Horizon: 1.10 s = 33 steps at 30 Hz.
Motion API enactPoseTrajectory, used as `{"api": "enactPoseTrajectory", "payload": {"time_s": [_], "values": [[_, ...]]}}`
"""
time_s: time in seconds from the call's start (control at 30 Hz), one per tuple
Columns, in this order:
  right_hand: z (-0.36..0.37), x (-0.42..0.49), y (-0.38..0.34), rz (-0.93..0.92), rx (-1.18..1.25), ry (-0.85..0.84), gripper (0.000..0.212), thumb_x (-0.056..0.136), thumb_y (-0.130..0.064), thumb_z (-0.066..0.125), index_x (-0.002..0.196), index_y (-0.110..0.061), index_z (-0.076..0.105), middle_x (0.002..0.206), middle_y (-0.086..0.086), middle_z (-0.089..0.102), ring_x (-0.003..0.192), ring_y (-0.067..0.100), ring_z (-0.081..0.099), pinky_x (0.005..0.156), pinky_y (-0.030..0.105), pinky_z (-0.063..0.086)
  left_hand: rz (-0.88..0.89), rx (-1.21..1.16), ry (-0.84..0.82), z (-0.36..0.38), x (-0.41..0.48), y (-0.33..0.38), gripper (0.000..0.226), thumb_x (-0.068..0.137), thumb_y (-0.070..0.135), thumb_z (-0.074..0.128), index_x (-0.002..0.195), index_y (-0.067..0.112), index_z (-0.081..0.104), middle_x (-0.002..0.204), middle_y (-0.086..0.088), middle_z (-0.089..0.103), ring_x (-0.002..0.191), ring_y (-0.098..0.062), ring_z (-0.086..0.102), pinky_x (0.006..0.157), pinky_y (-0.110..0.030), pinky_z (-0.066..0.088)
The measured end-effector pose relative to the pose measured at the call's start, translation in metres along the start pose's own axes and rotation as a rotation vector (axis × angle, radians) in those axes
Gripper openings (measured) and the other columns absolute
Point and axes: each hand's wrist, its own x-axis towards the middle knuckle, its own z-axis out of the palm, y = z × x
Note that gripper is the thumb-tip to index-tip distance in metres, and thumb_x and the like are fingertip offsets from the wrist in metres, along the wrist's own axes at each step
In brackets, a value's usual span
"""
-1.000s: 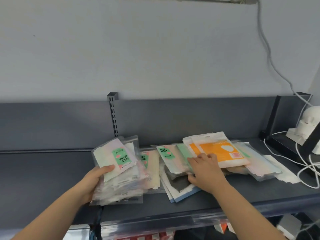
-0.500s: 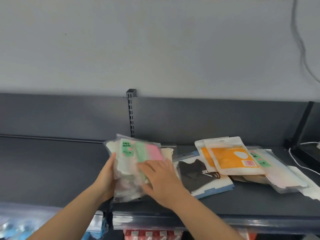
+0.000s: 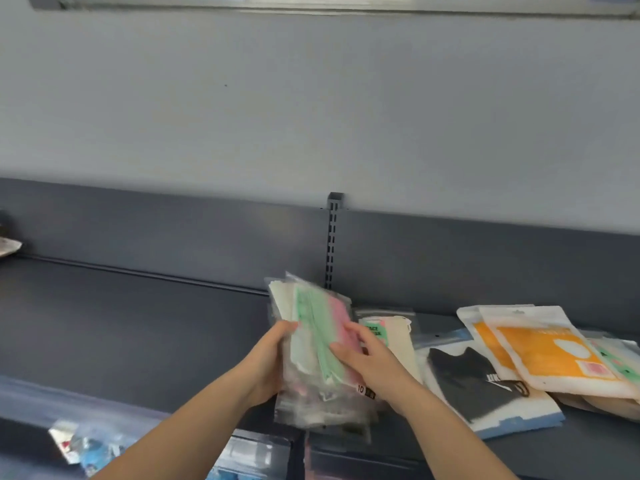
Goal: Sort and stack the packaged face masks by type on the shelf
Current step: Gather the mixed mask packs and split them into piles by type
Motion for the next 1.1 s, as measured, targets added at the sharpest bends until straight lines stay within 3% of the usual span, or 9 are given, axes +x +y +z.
{"api": "enactPoseTrajectory", "payload": {"time_s": [0.1,0.2,0.4,0.53,0.7,0.83,0.93,1.0,1.1], "values": [[0.035,0.011,-0.011,-0.024,0.032,0.104,0.068,0.078,-0.05,0.075,0.138,-0.038,0.046,0.139,-0.013,0.047,0.121,0.012,0.054,0.098,0.034,0.052,0.014,-0.052,0.038,-0.042,0.003,0.006,0.045,0.084,0.028,0.056,0.124,0.008,0.062,0.115,-0.02,0.071,0.1,-0.041,0.069,0.08,-0.055,0.057],[0.073,0.023,-0.029,-0.025,0.185,0.207,0.064,0.08,-0.039,0.078,0.135,-0.042,0.046,0.139,-0.011,0.046,0.115,0.015,0.059,0.088,0.038,0.058,0.05,-0.086,0.054,-0.096,0.006,0.018,0.046,0.085,0.018,0.057,0.128,0.002,0.056,0.12,-0.026,0.066,0.099,-0.043,0.067,0.07,-0.048,0.058],[0.143,0.049,-0.058,0.031,0.335,0.197,0.08,0.082,-0.043,0.074,0.145,-0.048,0.024,0.142,-0.009,0.039,0.124,0.02,0.053,0.097,0.043,0.053,0.176,-0.146,-0.136,-0.182,-0.001,0.05,0.062,0.07,0.014,0.062,0.132,0.012,0.055,0.127,-0.022,0.064,0.114,-0.045,0.062,0.095,-0.061,0.049],[0.181,0.056,-0.07,0.149,0.469,0.049,0.067,0.085,-0.044,0.068,0.141,-0.038,0.033,0.127,-0.007,0.063,0.109,0.015,0.066,0.086,0.034,0.057,0.169,-0.112,-0.113,-0.209,-0.011,0.065,0.059,0.08,0.026,0.064,0.135,0.011,0.053,0.126,-0.02,0.066,0.113,-0.042,0.063,0.098,-0.058,0.048],[0.221,0.084,-0.09,0.181,0.381,0.012,0.05,0.094,-0.042,0.058,0.139,-0.033,0.038,0.119,-0.009,0.066,0.104,0.014,0.066,0.074,0.032,0.055,0.082,0.086,0.025,-0.245,-0.034,0.095,0.053,0.096,0.056,0.043,0.124,0.017,0.065,0.116,-0.009,0.073,0.106,-0.028,0.07,0.096,-0.045,0.053],[0.261,0.107,-0.102,0.208,0.38,-0.055,0.049,0.092,-0.046,0.06,0.136,-0.033,0.041,0.117,-0.007,0.068,0.105,0.019,0.067,0.094,0.047,0.054,0.037,0.107,0.085,-0.285,-0.053,0.107,0.06,0.093,0.065,0.039,0.121,0.02,0.067,0.115,-0.008,0.074,0.105,-0.027,0.071,0.097,-0.044,0.051],[0.29,0.122,-0.11,0.218,0.372,-0.091,0.05,0.09,-0.048,0.062,0.134,-0.034,0.042,0.117,-0.006,0.069,0.106,0.02,0.067,0.098,0.052,0.052,0.002,0.145,0.085,-0.318,-0.063,0.116,0.061,0.091,0.066,0.044,0.125,0.02,0.066,0.12,-0.009,0.071,0.111,-0.028,0.068,0.099,-0.045,0.05],[0.311,0.132,-0.117,0.219,0.367,-0.095,0.049,0.091,-0.047,0.061,0.134,-0.034,0.042,0.116,-0.006,0.068,0.106,0.022,0.067,0.097,0.054,0.052,0.02,0.146,0.094,-0.339,-0.064,0.122,0.06,0.089,0.061,0.053,0.131,0.019,0.061,0.122,-0.009,0.071,0.11,-0.029,0.069,0.094,-0.043,0.053],[0.338,0.15,-0.133,0.205,0.34,-0.08,0.049,0.091,-0.048,0.06,0.134,-0.037,0.039,0.114,-0.005,0.067,0.108,0.025,0.065,0.098,0.056,0.051,0.111,0.092,0.179,-0.371,-0.058,0.136,0.053,0.091,0.045,0.061,0.136,0.019,0.049,0.12,-0.009,0.07,0.1,-0.028,0.072,0.073,-0.038,0.06]]}}
